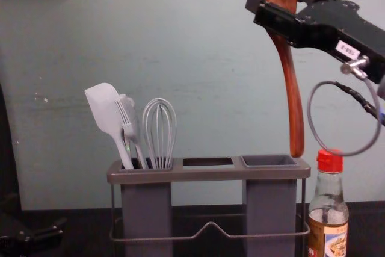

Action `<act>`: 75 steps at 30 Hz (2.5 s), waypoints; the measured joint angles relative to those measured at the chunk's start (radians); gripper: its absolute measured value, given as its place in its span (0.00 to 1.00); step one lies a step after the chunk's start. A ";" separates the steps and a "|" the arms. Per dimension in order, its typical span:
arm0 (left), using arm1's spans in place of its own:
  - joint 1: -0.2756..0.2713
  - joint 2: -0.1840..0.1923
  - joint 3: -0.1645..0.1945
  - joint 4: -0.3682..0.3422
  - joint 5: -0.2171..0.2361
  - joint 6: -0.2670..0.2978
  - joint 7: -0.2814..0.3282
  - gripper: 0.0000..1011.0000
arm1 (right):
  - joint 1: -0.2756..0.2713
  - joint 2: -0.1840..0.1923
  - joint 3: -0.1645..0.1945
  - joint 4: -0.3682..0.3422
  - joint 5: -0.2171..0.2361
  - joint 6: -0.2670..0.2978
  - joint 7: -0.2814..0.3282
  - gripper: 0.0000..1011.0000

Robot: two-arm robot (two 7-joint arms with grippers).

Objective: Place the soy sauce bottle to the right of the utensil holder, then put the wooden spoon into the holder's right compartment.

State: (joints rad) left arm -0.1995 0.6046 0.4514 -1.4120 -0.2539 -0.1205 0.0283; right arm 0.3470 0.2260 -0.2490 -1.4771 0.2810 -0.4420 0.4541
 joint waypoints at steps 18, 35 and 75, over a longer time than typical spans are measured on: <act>0.000 0.000 0.000 0.000 0.000 0.000 0.000 0.99 | 0.140 -0.045 -0.034 0.202 -0.027 -0.075 0.019 0.83; 0.000 0.000 0.000 0.000 0.000 0.000 0.000 0.99 | 0.210 -0.087 -0.043 0.366 -0.046 -0.172 0.043 0.83; 0.000 0.000 0.000 0.000 0.000 0.000 0.000 0.99 | 0.116 -0.100 -0.018 0.462 -0.054 -0.246 0.063 0.83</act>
State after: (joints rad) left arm -0.1995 0.6046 0.4514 -1.4120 -0.2539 -0.1205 0.0283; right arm 0.4631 0.1256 -0.2668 -1.0155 0.2265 -0.6881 0.5167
